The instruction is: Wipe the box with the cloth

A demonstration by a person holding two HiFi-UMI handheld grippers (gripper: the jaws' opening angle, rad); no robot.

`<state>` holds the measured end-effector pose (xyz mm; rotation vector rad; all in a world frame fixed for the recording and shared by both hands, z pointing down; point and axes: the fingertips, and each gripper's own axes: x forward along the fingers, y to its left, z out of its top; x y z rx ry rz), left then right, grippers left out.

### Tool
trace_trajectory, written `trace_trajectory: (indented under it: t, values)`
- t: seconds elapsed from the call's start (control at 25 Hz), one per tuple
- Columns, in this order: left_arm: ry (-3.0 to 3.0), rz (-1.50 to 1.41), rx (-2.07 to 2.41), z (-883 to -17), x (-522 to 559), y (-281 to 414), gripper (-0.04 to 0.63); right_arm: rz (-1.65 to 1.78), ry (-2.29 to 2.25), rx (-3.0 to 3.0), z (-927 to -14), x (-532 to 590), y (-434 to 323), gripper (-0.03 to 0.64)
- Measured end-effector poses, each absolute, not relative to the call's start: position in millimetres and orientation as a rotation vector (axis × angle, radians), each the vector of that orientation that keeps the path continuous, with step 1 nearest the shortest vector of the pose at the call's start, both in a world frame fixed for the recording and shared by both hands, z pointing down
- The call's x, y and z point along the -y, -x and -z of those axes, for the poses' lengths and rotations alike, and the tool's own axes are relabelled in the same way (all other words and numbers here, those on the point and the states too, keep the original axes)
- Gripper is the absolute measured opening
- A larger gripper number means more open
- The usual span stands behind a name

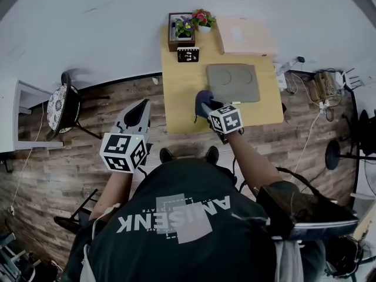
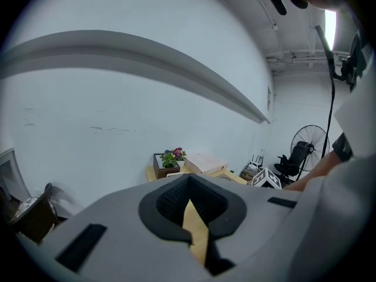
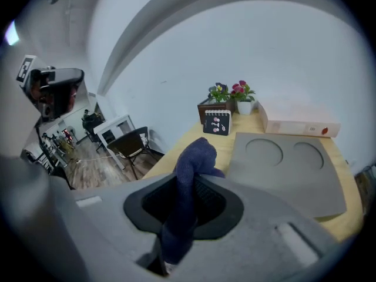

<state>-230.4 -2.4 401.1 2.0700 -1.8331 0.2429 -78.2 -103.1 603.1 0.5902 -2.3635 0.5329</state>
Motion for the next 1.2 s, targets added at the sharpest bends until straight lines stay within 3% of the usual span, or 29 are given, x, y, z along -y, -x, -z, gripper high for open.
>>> trace_trajectory:
  t: [0.64,1.2]
  values:
    - [-2.328,-0.188,1.706,-342.9,83.3,167.1,0.0,-0.381,-0.707,2.701,-389.0,155.5,9.0,0.071]
    - [-2.376,-0.115,1.934,-254.6,115.5,183.8,0.0,-0.286,-0.958,2.848,-273.4,182.5,-48.3,0.072]
